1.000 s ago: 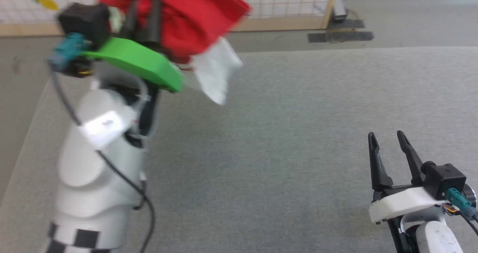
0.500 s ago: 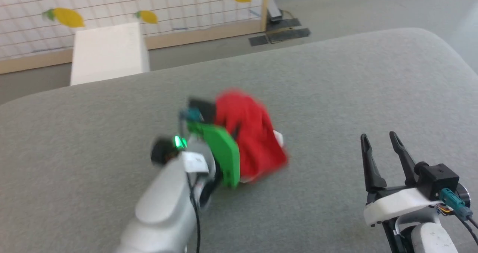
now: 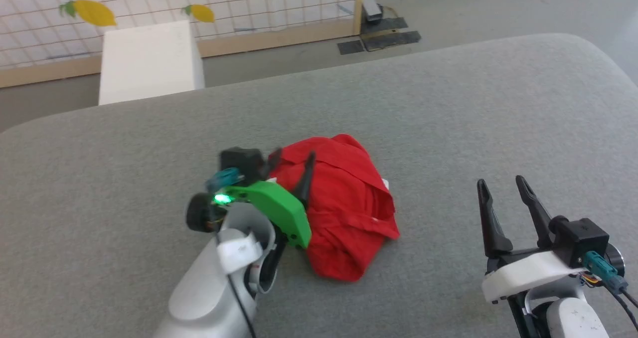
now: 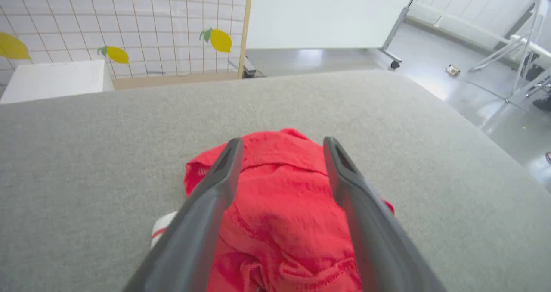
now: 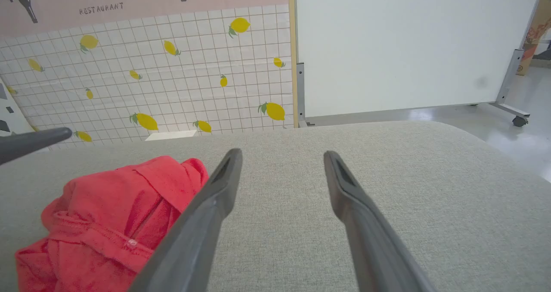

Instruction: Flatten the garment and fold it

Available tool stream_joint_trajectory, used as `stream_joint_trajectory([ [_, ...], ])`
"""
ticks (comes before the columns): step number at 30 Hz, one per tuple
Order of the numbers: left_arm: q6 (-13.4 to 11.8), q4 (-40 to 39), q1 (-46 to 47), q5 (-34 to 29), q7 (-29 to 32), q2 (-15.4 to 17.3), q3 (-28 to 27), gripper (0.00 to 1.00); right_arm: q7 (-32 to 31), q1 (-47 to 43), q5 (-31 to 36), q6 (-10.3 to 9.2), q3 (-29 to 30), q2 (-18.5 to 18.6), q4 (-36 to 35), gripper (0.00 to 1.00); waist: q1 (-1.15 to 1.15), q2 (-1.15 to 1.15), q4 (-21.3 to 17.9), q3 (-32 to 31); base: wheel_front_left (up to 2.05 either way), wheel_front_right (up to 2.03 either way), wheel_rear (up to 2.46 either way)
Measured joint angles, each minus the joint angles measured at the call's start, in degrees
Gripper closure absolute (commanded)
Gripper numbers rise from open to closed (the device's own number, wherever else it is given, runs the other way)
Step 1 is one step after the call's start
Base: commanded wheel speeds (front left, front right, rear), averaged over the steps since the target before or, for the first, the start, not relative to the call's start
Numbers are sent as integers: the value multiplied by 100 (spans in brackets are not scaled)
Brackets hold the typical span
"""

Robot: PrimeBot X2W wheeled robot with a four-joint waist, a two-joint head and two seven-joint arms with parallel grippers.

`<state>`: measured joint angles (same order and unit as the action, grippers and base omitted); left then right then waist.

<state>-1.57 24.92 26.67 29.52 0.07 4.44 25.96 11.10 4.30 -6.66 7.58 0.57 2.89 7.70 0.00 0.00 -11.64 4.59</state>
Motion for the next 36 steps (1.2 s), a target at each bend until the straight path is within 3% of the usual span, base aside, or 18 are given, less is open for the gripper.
stream_joint_trajectory([
  [5, -243, -569, -386, -221, -1221, 167, -332, 0, -54, 3, 34, 0, -131, 1, -115, 0, 0, 0, 267, -14, 0, 0, 0],
  [11, -438, -1141, -915, -399, -1462, 334, -859, 0, -432, 197, 166, 0, -498, -1, -104, 0, 0, 0, 602, 23, 0, 0, 0],
  [12, -449, -1304, -1017, -450, -1463, 331, -984, 0, -613, 304, 191, 0, -558, -1, -53, 0, 0, 0, 662, 40, 0, 0, 0],
  [13, -445, -1739, -1248, -684, -1482, 285, -1304, 0, -1415, 682, 296, 0, -717, -2, 253, 0, 0, 0, 823, 115, 0, 0, 0],
  [17, -352, -2007, -1528, -849, -1485, 145, -1674, 0, -2529, 1197, 323, 0, -777, -10, 784, 0, 0, 0, 1032, 252, 0, 0, 0],
  [23, -153, -2025, -1638, -1014, -1485, -44, -1949, 0, -3677, 1695, 592, 0, -344, -3, 1323, 0, 0, 0, 1339, 460, 0, 0, 0],
  [24, -126, -2019, -1638, -1020, -1485, -66, -1979, 0, -3840, 1730, 613, 0, -291, -3, 1389, 24, 0, 0, 1391, 490, 0, 0, 0],
  [26, -70, -2007, -1638, -1040, -1485, -86, -2008, 0, -3982, 1748, 615, 0, -304, 0, 1429, 100, 0, 0, 1474, 533, 0, 0, 0],
  [28, -37, -1989, -1638, -1042, -1485, -102, -2041, 0, -3986, 1766, 589, 0, -309, -2, 1416, 100, 0, 0, 1543, 565, 0, 0, 0],
  [32, 47, -1820, -1658, -1067, -1485, -125, -2160, 0, -3680, 1610, 137, 0, -616, -4, 665, 100, 0, 0, 1586, 444, 0, 0, 0],
  [36, 62, -1748, -1753, -1090, -1485, -131, -2223, 0, -3858, 1067, -475, -1, -1201, 8, -426, 100, 0, 0, 1508, 306, 0, 0, 0],
])
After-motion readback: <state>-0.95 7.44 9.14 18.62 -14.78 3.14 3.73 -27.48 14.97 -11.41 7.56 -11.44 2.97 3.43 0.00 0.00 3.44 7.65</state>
